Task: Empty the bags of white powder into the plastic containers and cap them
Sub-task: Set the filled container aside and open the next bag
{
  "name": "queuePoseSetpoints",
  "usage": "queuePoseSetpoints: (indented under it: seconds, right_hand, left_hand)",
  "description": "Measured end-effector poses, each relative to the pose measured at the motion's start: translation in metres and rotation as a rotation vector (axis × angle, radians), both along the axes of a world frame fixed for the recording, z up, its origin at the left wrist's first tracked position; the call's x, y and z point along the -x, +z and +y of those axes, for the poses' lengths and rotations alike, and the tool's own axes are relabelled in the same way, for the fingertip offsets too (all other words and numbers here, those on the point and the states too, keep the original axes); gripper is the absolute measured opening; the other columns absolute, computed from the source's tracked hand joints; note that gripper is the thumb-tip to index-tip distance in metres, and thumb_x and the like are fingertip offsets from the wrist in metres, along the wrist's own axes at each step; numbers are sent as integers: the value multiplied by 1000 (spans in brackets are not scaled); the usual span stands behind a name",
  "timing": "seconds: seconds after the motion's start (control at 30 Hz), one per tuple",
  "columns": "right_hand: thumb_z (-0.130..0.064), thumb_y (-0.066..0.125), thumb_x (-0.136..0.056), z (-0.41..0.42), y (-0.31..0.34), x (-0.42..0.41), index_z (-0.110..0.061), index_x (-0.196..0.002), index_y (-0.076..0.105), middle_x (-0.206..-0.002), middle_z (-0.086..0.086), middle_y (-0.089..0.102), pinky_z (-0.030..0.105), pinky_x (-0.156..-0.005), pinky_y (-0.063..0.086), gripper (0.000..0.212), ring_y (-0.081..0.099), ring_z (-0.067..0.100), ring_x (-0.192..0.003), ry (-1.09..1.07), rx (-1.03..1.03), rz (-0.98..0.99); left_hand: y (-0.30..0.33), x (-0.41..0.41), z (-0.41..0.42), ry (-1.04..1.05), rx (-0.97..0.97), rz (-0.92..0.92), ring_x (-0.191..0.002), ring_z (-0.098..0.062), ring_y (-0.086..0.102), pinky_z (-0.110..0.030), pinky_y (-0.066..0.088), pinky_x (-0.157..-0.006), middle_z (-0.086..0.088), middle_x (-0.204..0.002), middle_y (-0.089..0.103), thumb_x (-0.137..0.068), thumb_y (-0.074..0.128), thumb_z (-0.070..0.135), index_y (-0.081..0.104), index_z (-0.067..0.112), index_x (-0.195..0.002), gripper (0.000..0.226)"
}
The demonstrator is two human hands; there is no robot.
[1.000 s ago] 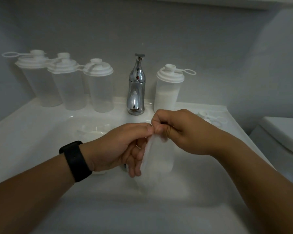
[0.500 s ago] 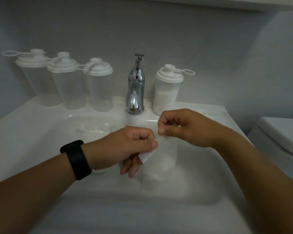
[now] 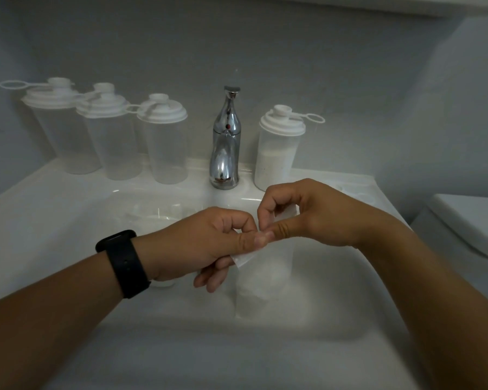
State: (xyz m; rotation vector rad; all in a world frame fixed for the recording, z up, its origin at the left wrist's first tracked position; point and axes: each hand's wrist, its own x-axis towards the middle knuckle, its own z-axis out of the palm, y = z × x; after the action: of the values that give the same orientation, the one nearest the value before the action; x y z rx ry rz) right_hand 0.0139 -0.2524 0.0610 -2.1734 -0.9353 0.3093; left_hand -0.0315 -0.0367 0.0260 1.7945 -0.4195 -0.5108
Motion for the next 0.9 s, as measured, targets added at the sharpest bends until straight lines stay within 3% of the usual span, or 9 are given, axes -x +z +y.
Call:
queuePoseSetpoints:
  seconds: [0.07, 0.13, 0.27, 0.5, 0.67, 0.9]
  right_hand:
    - [-19, 83, -82, -1, 0, -1, -25, -91, 76, -90, -13, 70, 23, -89, 53, 13, 66, 10, -91, 6, 38, 12]
    - [-20, 83, -82, -2, 0, -1, -25, -94, 77, -92, -15, 69, 22, -91, 51, 14, 65, 9, -94, 10, 57, 21]
    - [-25, 85, -81, -2, 0, -1, -32, -96, 76, -95, -17, 67, 20, -90, 47, 20, 60, 9, -97, -5, 75, -19]
    - [-31, 85, -80, 1, -1, -1, -31, -92, 74, -94, -19, 63, 5, -80, 37, 16, 54, 0, -94, -37, 171, -93]
    - [-23, 84, -82, 0, 2, 1, -29, -87, 73, -89, -11, 66, 6, -79, 38, 14, 56, 1, -88, -19, 86, -101]
    - [-27, 83, -83, -1, 1, -2, -32, -85, 73, -86, -13, 68, 24, -84, 50, 11, 60, 8, -86, -40, 88, -77]
  left_hand:
    - [0, 0, 1, 2, -17, 1, -35, -18, 52, -20, 36, -36, -4, -50, 41, -78, 68, 53, 57, 0, -100, 59]
    - [-1, 0, 2, 3, -22, 21, -36, -18, 52, -20, 36, -36, -3, -50, 42, -79, 66, 54, 59, 1, -105, 60]
    - [-3, -1, 2, 3, 24, 25, -36, -18, 52, -19, 36, -35, -5, -53, 43, -83, 63, 51, 61, 24, -74, 29]
    - [-2, -1, 2, 49, 74, 79, -33, -15, 44, -15, 27, -34, -4, -51, 39, -83, 60, 52, 63, 28, -68, 28]
    - [0, -3, 2, 119, 96, 149, -31, -14, 41, -13, 26, -34, -3, -49, 37, -85, 57, 50, 60, 13, -93, 38]
    - [1, -3, 2, 135, 69, 166, -32, -15, 39, -14, 22, -33, -3, -48, 37, -98, 56, 35, 51, 9, -93, 27]
